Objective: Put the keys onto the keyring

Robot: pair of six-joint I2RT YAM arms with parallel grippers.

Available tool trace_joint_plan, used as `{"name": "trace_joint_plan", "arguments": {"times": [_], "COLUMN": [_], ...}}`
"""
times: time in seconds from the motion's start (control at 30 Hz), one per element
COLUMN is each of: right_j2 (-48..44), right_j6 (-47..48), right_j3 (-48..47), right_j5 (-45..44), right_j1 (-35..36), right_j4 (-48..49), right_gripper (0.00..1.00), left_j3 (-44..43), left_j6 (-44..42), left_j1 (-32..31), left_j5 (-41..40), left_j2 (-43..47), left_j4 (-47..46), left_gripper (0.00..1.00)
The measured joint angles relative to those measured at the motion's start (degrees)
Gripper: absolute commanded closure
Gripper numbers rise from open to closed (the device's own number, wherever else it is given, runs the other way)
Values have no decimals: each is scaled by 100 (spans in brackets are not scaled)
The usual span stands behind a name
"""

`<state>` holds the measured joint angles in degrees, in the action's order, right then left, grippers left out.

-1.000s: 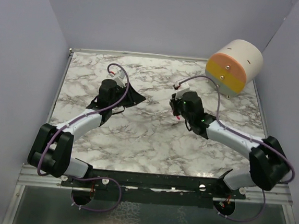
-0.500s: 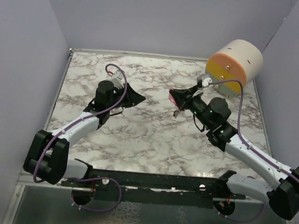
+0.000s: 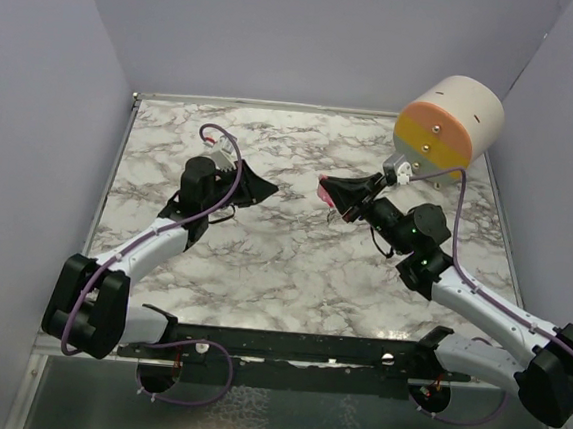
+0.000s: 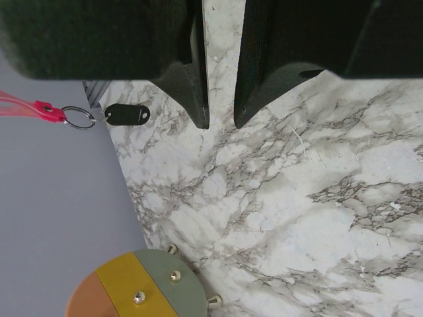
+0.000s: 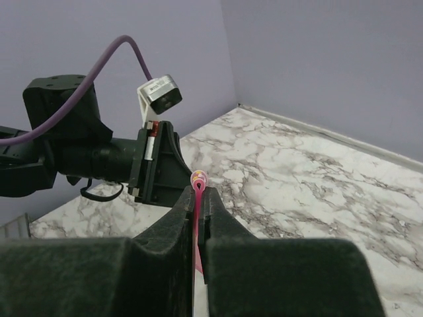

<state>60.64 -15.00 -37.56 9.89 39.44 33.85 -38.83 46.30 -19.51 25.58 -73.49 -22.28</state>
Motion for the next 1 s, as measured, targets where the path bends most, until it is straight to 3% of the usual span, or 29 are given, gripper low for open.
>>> {"name": "trace_joint_plan", "arguments": {"times": [0.7, 1.0], "right_j2": [164, 452], "right_j6": [-129, -302], "right_j3": [24, 116], "right_j5": [247, 243], "right_j1": [0, 0], "right_j4": [708, 1364], "right_gripper": [99, 99], "left_j3": [118, 118], "left_j6": [74, 190], "left_j1": [-13, -308], "left_j5": [442, 649], "left_j2": [98, 39], "left_j4": [-557, -962], "left_gripper": [75, 70]}}
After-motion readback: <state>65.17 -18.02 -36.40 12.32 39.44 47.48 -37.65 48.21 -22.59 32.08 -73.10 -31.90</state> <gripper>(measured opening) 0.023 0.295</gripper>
